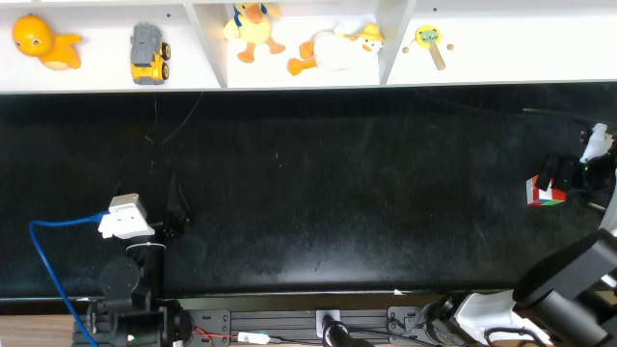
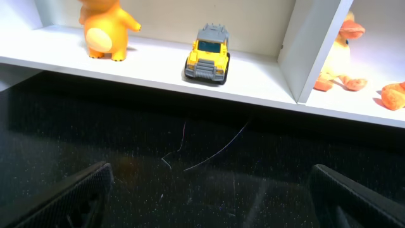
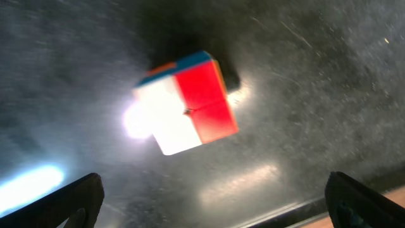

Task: Store Toys

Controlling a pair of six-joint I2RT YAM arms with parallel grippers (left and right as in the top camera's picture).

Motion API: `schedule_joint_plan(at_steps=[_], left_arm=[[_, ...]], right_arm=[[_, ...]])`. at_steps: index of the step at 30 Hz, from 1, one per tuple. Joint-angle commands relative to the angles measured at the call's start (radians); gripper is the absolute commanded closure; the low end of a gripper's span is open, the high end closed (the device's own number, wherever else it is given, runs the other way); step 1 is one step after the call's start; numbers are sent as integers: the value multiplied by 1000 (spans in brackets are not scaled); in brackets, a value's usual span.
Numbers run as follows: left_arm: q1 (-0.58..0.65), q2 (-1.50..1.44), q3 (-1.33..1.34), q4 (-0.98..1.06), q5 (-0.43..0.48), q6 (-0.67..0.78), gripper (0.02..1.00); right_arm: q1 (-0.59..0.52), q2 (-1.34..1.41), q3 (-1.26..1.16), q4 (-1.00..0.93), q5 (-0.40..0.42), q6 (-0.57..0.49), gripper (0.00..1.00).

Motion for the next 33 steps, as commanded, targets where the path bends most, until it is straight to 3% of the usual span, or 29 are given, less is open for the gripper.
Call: schedule_joint_plan(at_steps=[1, 9, 24, 33], left_arm=[[-2, -10, -7, 5, -1, -3, 20], [-2, -10, -7, 5, -1, -3, 20], [-2, -10, -7, 5, -1, -4, 23], [-2, -10, -7, 5, -1, -3, 20]], right_arm=[[-24, 54, -1, 5, 39, -16, 5], [-24, 128, 0, 69, 22, -57, 5], [-22, 165, 0, 147, -123, -146, 3], [-21, 166, -1, 176, -216, -186, 62]])
